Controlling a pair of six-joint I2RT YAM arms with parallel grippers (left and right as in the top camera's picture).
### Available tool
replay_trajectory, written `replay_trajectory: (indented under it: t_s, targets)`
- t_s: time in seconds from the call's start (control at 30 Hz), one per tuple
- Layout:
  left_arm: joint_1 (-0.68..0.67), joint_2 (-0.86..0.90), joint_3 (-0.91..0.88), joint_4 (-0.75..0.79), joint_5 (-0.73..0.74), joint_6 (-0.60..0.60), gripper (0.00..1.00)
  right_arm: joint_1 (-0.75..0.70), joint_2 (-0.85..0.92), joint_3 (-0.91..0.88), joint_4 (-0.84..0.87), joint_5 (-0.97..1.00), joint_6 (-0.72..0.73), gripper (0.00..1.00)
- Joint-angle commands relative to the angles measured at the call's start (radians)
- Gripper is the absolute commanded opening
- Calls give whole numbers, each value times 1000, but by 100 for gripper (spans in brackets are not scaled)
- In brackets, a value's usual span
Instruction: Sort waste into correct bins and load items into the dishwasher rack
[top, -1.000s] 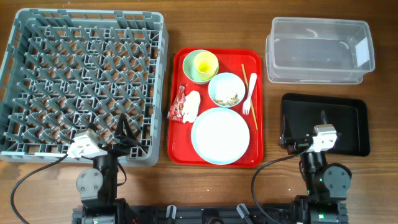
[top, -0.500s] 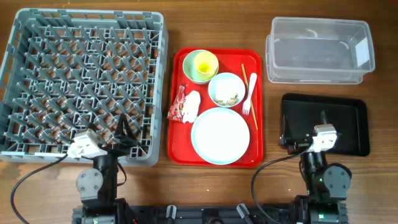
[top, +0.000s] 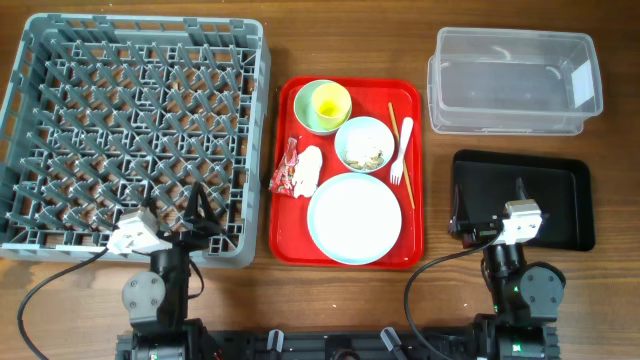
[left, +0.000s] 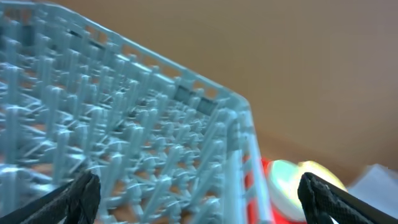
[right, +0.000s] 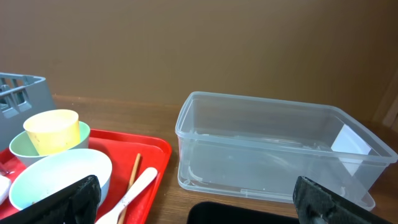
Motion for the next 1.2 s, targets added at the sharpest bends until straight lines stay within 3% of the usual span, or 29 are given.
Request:
replay_trajectory:
  t_s: [0.0, 0.07, 0.17, 0.37, 0.43, 0.5, 0.6, 0.63, 0.7, 0.77, 0.83, 0.93, 1.0, 1.1, 1.17]
  targets:
    - [4, -7, -6, 32, 410, -391, 100, 4, -7, -2, 2, 17, -7, 100]
    - [4, -7, -6, 49, 542, -632, 100, 4, -7, -2, 2, 17, -7, 100]
    - [4, -7, -6, 110, 582, -912, 100, 4, -7, -2, 2, 17, -7, 100]
    - [5, -7, -1, 578, 647, -929, 100, 4, -7, -2, 2, 17, -7, 100]
    - [5, -7, 42, 573, 636, -905, 100, 4, -7, -2, 2, 17, -7, 100]
    - [5, -2, 118, 460, 632, -792, 99, 4, -7, -2, 2, 17, -7, 100]
    - [5, 55, 329, 91, 554, -555, 99, 4, -7, -2, 2, 17, -7, 100]
    - [5, 117, 456, -94, 504, -421, 99, 4, -7, -2, 2, 17, -7, 100]
    - [5, 247, 658, -323, 474, -237, 99, 4, -7, -2, 2, 17, -7, 100]
    - [5, 395, 851, -521, 462, -113, 99, 4, -7, -2, 2, 17, -7, 100]
    - [4, 647, 1149, -834, 444, -5, 99, 4, -7, -2, 2, 17, -7, 100]
    - [-12, 921, 1455, -1186, 390, 78, 100, 4, -7, -2, 2, 17, -7, 100]
    - [-55, 1048, 1577, -1340, 304, 90, 99, 4, -7, -2, 2, 17, -7, 100]
    - [-182, 1195, 1662, -1466, 187, 79, 100, 4, -7, -2, 2, 17, -6, 100]
    - [-341, 1278, 1662, -1472, 23, -61, 100, 4, 2, -2, 2, 17, -7, 100]
